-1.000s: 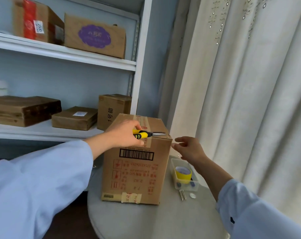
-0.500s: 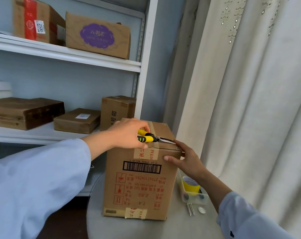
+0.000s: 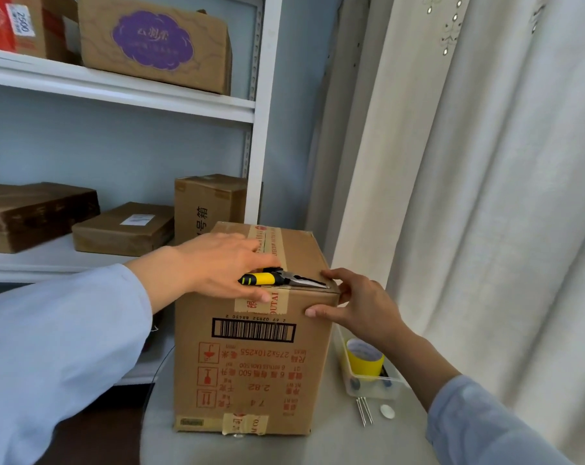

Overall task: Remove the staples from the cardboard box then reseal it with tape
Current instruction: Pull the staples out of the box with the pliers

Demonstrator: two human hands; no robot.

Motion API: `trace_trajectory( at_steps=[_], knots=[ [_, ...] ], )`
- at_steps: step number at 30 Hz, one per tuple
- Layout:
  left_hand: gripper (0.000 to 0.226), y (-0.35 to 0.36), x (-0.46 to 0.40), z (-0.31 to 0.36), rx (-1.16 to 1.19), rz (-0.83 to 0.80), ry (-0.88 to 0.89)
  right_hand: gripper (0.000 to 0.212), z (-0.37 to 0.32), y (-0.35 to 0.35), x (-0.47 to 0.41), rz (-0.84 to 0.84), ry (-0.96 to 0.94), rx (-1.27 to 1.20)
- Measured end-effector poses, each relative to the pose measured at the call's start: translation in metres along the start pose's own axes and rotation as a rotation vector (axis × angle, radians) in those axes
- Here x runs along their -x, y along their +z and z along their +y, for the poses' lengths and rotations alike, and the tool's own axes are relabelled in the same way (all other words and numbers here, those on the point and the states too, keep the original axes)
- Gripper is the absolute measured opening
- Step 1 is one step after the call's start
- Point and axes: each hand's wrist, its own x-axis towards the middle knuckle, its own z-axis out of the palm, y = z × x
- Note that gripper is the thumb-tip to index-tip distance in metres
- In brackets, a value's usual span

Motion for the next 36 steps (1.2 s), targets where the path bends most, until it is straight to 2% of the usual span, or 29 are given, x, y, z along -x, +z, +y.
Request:
trace_trajectory(
  at_steps=[4,7,10,12,26,36],
  knots=[
    [0.072,0.001,-0.004,-0.008,0.025,-0.007,0.038,0.092,-0.001,0.002,-0.001,0.003,-0.013,0.03],
    [0.065,-0.003,-0.007,-0.01,0.031,-0.004,0.068,0.087,0.001,-0.004,-0.008,-0.061,-0.008,0.063],
    [0.065,-0.008,-0.01,-0.011,0.029,-0.014,0.072,0.1,0.005,-0.002,-0.014,-0.193,-0.022,0.028],
    [0.064,-0.009,-0.011,-0.011,0.022,-0.027,0.061,0.106,0.008,0.003,-0.014,-0.22,-0.028,-0.016],
    [0.067,-0.017,-0.006,-0.004,0.014,-0.125,0.017,0.102,0.008,0.015,-0.008,-0.157,-0.012,-0.098],
    [0.062,-0.016,0.003,0.006,0.019,-0.089,0.003,0.105,0.011,0.019,-0.006,-0.145,0.0,-0.149]
  ],
)
